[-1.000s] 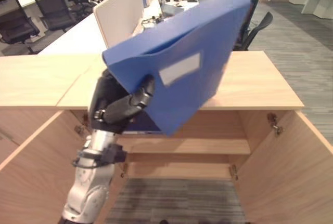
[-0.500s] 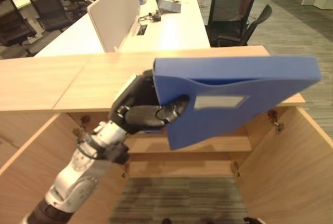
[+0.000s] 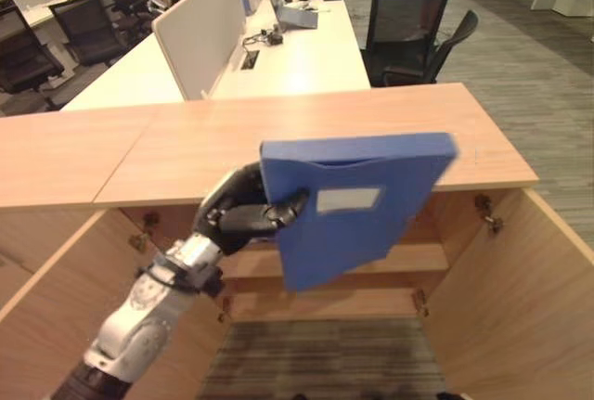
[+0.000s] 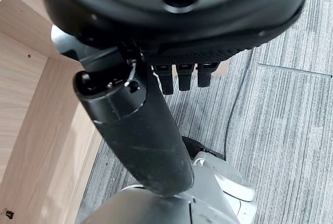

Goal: Put the empty folder in the office cabinet

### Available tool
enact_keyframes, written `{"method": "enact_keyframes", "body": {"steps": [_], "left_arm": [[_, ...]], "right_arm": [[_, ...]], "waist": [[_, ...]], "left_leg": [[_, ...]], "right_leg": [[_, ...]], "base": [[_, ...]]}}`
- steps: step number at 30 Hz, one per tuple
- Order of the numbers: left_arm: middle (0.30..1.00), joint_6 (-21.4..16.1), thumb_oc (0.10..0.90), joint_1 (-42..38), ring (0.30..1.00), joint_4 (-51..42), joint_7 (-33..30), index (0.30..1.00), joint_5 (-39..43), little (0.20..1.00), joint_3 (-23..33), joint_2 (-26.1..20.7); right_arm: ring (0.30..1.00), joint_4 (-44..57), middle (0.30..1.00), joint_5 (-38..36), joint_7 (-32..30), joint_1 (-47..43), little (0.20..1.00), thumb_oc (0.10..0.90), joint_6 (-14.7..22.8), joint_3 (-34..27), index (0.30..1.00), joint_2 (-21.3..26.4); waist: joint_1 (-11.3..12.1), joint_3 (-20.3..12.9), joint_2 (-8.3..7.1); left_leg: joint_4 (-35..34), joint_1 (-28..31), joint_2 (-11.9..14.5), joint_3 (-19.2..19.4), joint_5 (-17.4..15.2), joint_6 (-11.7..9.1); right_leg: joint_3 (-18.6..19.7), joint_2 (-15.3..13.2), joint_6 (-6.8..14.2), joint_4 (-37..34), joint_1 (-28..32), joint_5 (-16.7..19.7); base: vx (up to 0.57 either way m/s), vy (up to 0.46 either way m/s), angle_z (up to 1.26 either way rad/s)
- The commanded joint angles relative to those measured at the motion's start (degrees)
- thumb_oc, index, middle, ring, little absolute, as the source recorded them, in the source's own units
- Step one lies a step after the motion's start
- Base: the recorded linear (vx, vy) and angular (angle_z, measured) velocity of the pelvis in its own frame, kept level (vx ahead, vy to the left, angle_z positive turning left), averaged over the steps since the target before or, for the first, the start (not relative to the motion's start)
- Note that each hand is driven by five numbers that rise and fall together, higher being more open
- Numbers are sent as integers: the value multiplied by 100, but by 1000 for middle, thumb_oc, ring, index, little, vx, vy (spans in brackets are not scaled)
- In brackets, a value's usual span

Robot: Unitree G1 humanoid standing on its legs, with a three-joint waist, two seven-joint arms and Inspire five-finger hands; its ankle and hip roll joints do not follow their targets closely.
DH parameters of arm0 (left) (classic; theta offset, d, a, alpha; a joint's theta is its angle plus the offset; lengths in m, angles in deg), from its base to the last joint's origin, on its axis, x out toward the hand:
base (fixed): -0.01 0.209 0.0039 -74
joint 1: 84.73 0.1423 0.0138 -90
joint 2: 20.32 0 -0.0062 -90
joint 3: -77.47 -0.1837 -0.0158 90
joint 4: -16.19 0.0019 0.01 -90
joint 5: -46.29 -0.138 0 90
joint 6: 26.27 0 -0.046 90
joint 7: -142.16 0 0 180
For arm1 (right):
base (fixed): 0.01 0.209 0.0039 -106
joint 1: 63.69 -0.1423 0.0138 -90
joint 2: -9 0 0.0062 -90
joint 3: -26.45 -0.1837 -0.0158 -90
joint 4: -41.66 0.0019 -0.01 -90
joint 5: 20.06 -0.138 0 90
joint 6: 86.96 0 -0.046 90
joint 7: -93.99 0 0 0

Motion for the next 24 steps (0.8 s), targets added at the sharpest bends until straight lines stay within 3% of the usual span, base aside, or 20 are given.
{"method": "enact_keyframes", "body": {"steps": [1, 3, 7, 15, 24], "left_arm": [[300, -515, 400, -707, 300, -455, 49, 300, -11, 300, 607, 138], [300, -531, 400, -547, 300, -212, 21, 300, -41, 300, 761, 271], [300, -547, 400, -362, 300, 37, 104, 300, 19, 300, 1057, 303], [300, -481, 400, -166, 300, 243, 363, 300, -97, 300, 1329, 392], [300, -390, 400, -164, 300, 346, 596, 300, -211, 300, 1399, 522]], "right_arm": [[900, 249, 900, -817, 107, -315, 900, 800, 237, -62, 900, -69], [900, 1006, 900, -1765, 188, -346, 900, 800, 402, -372, 900, -83], [900, 2598, 900, -2880, 365, -266, 900, 800, 704, -714, 900, 151], [900, 4243, 900, -3558, 696, -154, 900, 800, 832, -1005, 900, 421], [900, 5467, 900, -4090, 1325, -185, 900, 800, 613, -743, 900, 560]], "waist": [[-18, -16, -165], [-18, -11, -172], [-15, -10, -204], [-32, -67, -256], [-39, -91, -296]], "left_leg": [[4, 337, 123, -184, -830, -140], [4, 334, 121, -168, -830, -147], [4, 315, 125, -126, -824, -163], [4, 320, 138, -117, -843, -172], [4, 326, 163, -100, -837, -188]], "right_leg": [[-68, -374, 516, 208, 226, -616], [-58, -377, 523, 190, 222, -606], [-55, -379, 543, 156, 189, -574], [-80, -385, 551, 161, 206, -590], [-86, -383, 543, 125, 211, -583]], "base": [[0, 0, 0], [0, 0, 0], [4, 15, -4], [5, 3, 2], [1, 3, -1]]}}
